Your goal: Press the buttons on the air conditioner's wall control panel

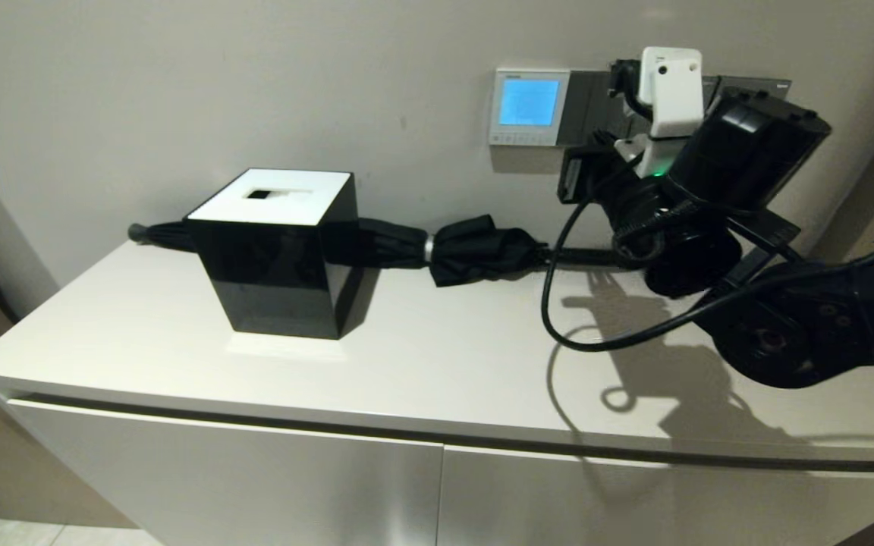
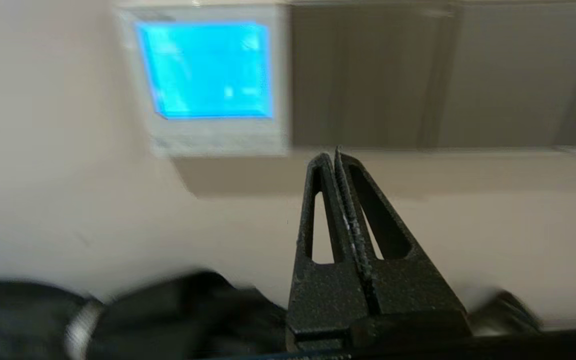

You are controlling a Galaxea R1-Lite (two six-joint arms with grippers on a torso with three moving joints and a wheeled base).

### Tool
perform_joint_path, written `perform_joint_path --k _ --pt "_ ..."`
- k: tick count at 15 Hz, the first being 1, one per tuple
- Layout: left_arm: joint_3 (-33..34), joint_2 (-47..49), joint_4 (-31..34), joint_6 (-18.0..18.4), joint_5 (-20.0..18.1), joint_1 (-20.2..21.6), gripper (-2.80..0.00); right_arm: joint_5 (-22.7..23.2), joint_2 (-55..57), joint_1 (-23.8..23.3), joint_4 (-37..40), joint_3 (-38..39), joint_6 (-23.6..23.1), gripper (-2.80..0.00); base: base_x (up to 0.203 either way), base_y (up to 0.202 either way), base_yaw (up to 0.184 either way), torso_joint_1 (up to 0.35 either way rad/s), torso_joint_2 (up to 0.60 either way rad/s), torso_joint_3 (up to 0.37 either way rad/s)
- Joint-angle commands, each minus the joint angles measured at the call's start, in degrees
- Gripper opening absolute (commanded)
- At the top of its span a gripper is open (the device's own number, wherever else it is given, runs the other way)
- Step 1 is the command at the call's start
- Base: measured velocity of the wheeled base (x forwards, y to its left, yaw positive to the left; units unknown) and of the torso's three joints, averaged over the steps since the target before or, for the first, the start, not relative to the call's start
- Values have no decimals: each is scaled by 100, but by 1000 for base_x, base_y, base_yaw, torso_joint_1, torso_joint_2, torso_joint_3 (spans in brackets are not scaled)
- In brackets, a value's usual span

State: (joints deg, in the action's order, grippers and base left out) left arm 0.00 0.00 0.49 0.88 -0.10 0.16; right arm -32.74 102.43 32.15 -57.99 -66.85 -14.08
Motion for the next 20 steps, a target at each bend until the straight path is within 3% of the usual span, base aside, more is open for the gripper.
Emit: perform_joint_path --k 1,6,9,11,14,16,20 --pt "0 5 -1 0 1 2 -280 -4 -793 -100 -18 768 -13 -280 0 0 0 0 0 0" --pt "0 7 4 0 1 2 -280 -8 -2305 -531 58 2364 -4 -280 0 0 0 0 0 0" --pt "0 2 4 0 1 2 -280 -93 -3272 -677 578 3207 17 -280 0 0 0 0 0 0" --pt "0 8 4 0 1 2 -280 -392 -3904 -693 1093 3573 20 -280 0 0 0 0 0 0" --pt "0 9 3 0 1 2 -280 -967 -4911 -660 2414 3870 20 -280 0 0 0 0 0 0" --pt "0 0 -3 0 1 2 -280 -1136 -5726 -737 3807 3906 35 -280 0 0 0 0 0 0" --pt "0 1 -3 0 1 2 -280 -1236 -7044 -1374 5707 3931 82 -280 0 0 0 0 0 0"
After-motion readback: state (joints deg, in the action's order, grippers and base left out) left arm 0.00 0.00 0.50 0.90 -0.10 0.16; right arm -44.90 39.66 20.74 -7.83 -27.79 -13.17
